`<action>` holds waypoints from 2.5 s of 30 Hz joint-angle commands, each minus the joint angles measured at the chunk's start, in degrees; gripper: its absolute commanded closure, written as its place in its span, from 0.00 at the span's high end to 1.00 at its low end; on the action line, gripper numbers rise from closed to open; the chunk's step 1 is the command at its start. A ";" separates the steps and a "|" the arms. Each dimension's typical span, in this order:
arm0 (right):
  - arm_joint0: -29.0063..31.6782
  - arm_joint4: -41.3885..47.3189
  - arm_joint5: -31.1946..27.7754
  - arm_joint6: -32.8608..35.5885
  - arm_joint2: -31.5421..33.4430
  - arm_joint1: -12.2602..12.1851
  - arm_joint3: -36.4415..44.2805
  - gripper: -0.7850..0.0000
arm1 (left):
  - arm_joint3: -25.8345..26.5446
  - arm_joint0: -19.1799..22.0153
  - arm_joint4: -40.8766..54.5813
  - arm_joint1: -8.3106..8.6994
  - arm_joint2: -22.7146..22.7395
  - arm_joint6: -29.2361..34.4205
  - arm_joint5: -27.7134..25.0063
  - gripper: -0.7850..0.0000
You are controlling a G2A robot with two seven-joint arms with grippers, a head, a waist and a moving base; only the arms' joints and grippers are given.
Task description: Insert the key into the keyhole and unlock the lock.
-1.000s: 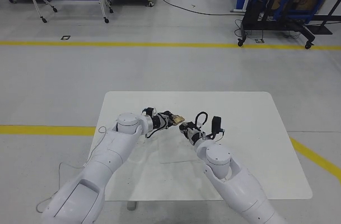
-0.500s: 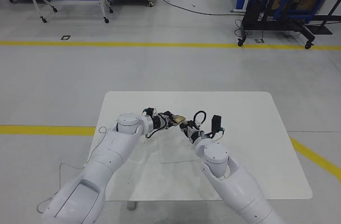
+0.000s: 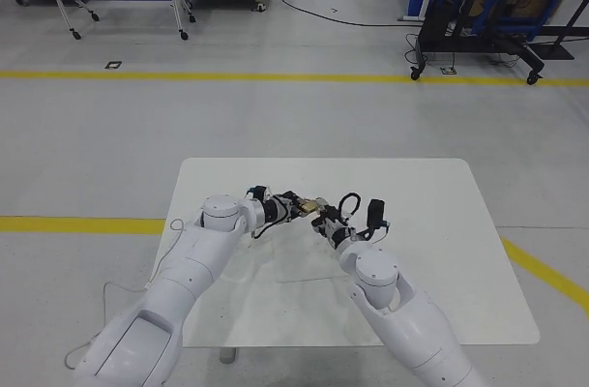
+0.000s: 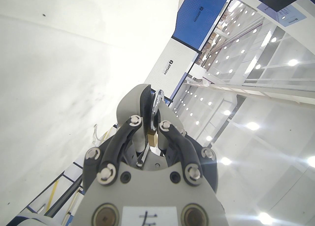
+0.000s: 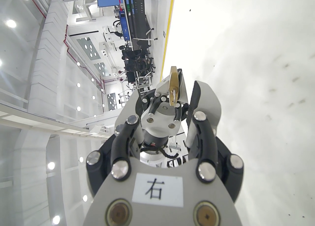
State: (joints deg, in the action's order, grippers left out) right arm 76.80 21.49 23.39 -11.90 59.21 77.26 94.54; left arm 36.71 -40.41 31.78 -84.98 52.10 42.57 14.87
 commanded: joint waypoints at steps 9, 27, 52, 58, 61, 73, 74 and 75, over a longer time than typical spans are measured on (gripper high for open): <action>6.64 1.83 -14.47 20.26 8.33 -2.14 4.08 0.00 | 1.95 -1.30 1.00 0.25 1.88 1.83 -6.45 0.00; 4.57 -3.93 -33.80 26.66 9.83 -2.34 -3.88 0.00 | -0.84 -0.69 10.49 -0.48 4.26 9.89 3.79 0.00; 3.82 -3.30 -38.96 24.28 10.12 -1.61 -5.25 1.00 | 2.79 -1.62 4.34 -0.01 5.51 7.24 -15.06 0.00; 3.98 3.08 -37.25 29.76 10.00 -1.57 -5.19 1.00 | 7.01 -3.93 3.52 0.66 7.58 7.92 -25.11 0.00; 3.73 8.49 -36.48 36.08 10.66 -1.70 -6.28 0.75 | 8.53 -4.91 2.67 1.04 8.36 7.72 -26.82 0.00; -0.10 11.03 -32.05 39.48 9.67 -1.44 -10.91 0.16 | 12.34 -6.79 -2.49 1.76 8.73 5.70 -27.98 0.00; -0.26 10.95 -31.96 39.28 9.61 -1.41 -11.09 0.13 | 12.51 -6.89 -2.84 1.78 8.70 5.49 -28.01 0.00; -0.41 10.80 -31.89 39.09 9.55 -1.39 -11.22 0.11 | 12.72 -7.01 -2.88 1.78 8.69 5.41 -27.97 0.00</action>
State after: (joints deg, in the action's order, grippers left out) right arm 76.52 32.39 -8.55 27.35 68.80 75.85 83.42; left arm 49.26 -47.31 29.02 -83.20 60.81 48.10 -13.11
